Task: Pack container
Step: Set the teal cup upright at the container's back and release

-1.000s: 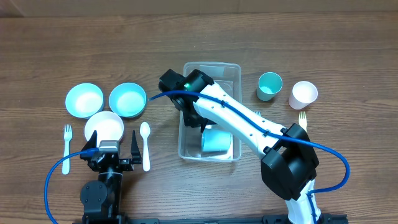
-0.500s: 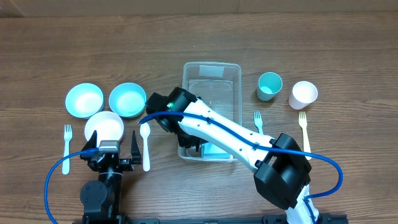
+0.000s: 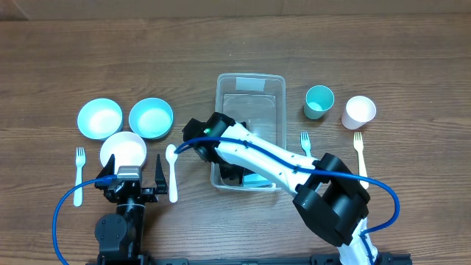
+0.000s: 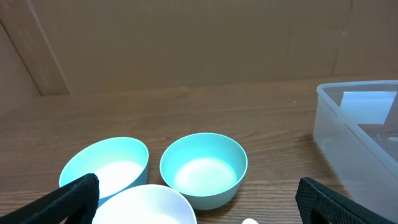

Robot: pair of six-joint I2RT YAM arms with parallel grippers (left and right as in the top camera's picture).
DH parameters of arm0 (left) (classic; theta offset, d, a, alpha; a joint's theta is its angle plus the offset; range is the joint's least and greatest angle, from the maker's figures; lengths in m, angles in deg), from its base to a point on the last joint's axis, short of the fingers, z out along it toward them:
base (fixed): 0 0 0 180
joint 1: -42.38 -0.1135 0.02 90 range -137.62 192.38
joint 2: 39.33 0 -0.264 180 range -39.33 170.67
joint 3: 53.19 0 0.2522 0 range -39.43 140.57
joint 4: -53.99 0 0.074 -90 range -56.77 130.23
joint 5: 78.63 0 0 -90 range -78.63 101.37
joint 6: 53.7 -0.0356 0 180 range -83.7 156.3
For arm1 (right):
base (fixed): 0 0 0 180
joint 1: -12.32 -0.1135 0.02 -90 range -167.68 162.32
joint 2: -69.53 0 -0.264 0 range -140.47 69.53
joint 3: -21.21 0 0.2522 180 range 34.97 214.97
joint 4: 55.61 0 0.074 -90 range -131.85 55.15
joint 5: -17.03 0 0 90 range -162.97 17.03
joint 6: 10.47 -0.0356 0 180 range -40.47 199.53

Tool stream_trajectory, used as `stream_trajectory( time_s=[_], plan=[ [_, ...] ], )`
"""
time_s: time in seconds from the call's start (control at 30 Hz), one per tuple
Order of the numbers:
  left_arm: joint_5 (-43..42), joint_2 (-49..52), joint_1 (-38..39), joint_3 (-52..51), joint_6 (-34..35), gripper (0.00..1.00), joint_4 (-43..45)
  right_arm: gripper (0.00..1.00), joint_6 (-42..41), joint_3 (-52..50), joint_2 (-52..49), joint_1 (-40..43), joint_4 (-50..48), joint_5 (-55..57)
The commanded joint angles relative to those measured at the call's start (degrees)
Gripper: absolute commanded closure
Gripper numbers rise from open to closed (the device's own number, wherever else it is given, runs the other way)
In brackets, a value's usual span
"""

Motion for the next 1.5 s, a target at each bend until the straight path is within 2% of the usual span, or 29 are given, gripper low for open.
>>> stream_trajectory(
  time_s=[0.0, 0.1, 0.27, 0.47, 0.77, 1.27, 1.47],
  plan=[
    [-0.8, -0.5, -0.5, -0.3, -1.1, 0.0, 0.2, 0.71, -0.2, 0.1, 0.3, 1.0, 1.2, 1.3],
    [-0.8, -0.5, -0.5, -0.3, -1.1, 0.0, 0.2, 0.78, -0.3, 2.5, 0.3, 1.1, 3.6, 3.6],
    [-0.8, -0.5, -0.5, -0.3, -1.1, 0.0, 0.2, 0.84, -0.2, 5.7, 0.3, 1.1, 5.5, 4.1],
    [-0.8, -0.5, -0.5, -0.3, -1.1, 0.0, 0.2, 0.86, -0.1, 7.6, 0.3, 1.1, 7.2, 5.7],
    [-0.8, -0.5, -0.5, -0.3, -1.1, 0.0, 0.2, 0.96, -0.1, 7.6, 0.4, 1.2, 8.5, 5.9],
    [-0.8, -0.5, -0.5, -0.3, -1.1, 0.0, 0.2, 0.96, -0.3, 7.9, 2.2, 3.0, 9.5, 8.1],
    [-0.8, -0.5, -0.5, -0.3, -1.1, 0.0, 0.2, 0.96, 1.6, 13.2, 5.6, 5.7, 8.6, 7.8]
  ],
)
